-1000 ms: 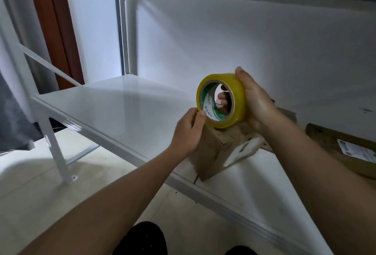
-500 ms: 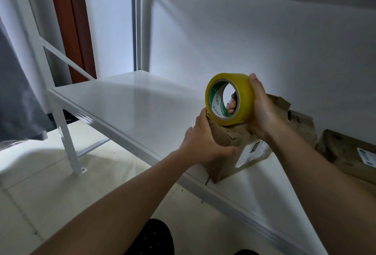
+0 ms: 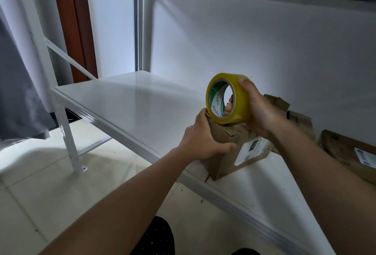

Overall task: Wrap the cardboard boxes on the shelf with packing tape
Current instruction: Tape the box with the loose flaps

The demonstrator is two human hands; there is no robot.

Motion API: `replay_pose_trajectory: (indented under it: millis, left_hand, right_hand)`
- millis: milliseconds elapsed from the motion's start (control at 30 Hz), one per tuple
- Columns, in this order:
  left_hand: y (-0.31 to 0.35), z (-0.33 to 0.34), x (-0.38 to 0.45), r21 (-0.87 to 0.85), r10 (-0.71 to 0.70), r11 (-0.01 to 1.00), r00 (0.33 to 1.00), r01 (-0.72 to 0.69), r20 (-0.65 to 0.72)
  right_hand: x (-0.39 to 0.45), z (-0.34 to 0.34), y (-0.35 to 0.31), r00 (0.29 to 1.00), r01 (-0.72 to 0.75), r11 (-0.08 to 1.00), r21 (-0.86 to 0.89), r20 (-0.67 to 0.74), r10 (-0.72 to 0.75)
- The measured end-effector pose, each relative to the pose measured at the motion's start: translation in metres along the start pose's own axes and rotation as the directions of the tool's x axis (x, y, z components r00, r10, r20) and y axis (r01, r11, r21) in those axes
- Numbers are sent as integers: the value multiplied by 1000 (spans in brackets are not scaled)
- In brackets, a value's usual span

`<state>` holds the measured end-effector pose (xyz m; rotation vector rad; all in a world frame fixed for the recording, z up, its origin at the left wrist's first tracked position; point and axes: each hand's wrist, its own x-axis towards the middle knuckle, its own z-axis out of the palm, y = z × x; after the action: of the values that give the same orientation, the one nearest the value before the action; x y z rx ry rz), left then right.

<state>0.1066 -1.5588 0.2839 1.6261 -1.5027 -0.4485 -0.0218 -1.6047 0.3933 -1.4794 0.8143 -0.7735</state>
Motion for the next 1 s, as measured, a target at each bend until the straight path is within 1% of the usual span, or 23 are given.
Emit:
replay_pose_trajectory:
  millis: [200, 267, 333, 500, 633, 733, 833, 1000]
  left_hand:
    - [1, -1, 1, 24, 2, 1000, 1000, -2, 5]
    - [1, -1, 1, 30, 3, 1000, 1000, -3, 0]
    - [2, 0, 1, 44, 13, 999, 1000, -13, -3]
    - [2, 2, 0, 37, 5, 999, 1000, -5, -6]
    - [3, 5, 0, 52, 9, 999, 1000, -8, -13]
    - [4, 7, 0, 63, 36, 997, 999, -34, -21]
    - [4, 6, 0, 71, 31, 997, 999, -29, -17]
    - [4, 5, 1, 75, 31, 997, 1000, -31, -3]
  right_hand:
    - [-3, 4, -6, 998, -7, 999, -48, -55, 4]
    - [-3, 4, -12, 999, -15, 996, -82, -43, 12]
    - [-4, 1, -18, 999, -51, 992, -115, -20, 49]
    - [-9, -4, -40, 989, -121, 943, -311, 48, 143]
    - [-17, -11, -54, 977, -166, 860, -483, 39, 210]
    - [-20, -14, -58, 971, -198, 833, -517, 12, 238]
    - [-18, -12, -61, 964, -231, 818, -526, -9, 267]
    - [-8, -13, -64, 951, -278, 819, -503, -25, 307]
